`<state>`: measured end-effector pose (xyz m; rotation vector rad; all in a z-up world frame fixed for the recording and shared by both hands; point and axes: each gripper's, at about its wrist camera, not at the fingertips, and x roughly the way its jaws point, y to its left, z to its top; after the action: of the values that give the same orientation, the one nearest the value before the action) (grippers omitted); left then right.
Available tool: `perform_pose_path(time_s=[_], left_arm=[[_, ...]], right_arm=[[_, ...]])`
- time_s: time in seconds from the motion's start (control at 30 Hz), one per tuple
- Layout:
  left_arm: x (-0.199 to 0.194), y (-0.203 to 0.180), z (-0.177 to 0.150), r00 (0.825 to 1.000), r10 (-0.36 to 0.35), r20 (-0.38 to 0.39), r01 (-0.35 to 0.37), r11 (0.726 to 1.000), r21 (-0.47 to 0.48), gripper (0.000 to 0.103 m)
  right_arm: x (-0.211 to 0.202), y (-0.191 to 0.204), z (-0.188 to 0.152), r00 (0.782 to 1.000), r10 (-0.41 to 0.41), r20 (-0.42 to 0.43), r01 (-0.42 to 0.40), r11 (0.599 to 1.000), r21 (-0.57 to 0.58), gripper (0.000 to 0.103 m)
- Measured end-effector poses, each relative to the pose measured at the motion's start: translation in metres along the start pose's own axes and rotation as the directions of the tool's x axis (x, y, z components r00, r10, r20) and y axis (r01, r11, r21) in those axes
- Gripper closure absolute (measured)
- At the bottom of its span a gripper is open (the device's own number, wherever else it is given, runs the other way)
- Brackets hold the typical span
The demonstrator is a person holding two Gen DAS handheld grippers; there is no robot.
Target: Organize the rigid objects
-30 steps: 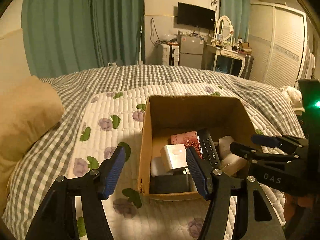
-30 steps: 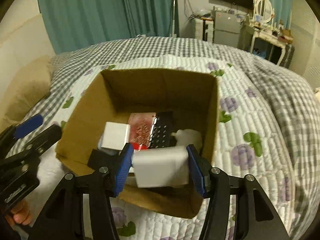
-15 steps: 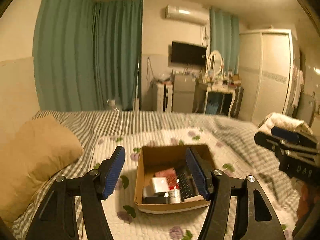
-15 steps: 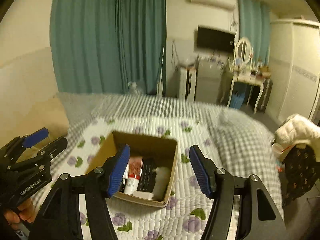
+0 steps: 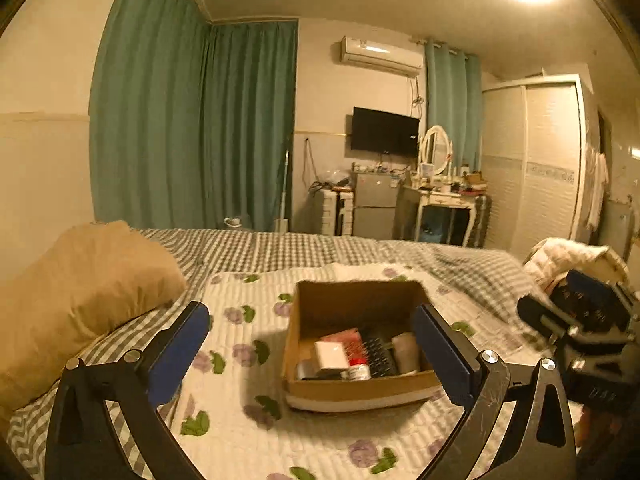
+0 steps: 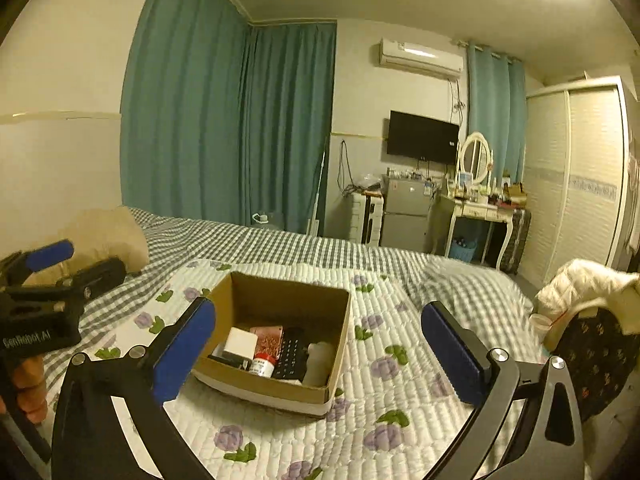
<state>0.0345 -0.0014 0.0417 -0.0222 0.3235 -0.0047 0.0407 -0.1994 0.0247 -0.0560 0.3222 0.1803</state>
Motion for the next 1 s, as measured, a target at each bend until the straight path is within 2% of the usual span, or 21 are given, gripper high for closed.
perform_pose_path(time_s=[0.1, 0.47, 1.0], left_arm=[[0.003, -0.001, -0.008, 1.0, 0.023, -0.006, -0.023, 1.0, -0.004, 0.0], [0.006, 0.002, -0.02, 0.999, -0.011, -0.033, 0.01, 1.0, -0.015, 0.0], [0.014, 0.006, -0.028, 0.998, -0.013, -0.068, 0.011, 1.0, -0.029, 0.0]], right_arm=[[0.005, -0.001, -0.009, 1.0, 0.008, -0.007, -0.008, 1.0, 0.014, 0.0], [0.014, -0.001, -0.017, 0.999, 0.006, -0.049, -0.005, 1.0, 0.018, 0.0], [0.022, 0.0, -0.025, 0.996, -0.008, -0.088, 0.009, 1.0, 0.016, 0.0]])
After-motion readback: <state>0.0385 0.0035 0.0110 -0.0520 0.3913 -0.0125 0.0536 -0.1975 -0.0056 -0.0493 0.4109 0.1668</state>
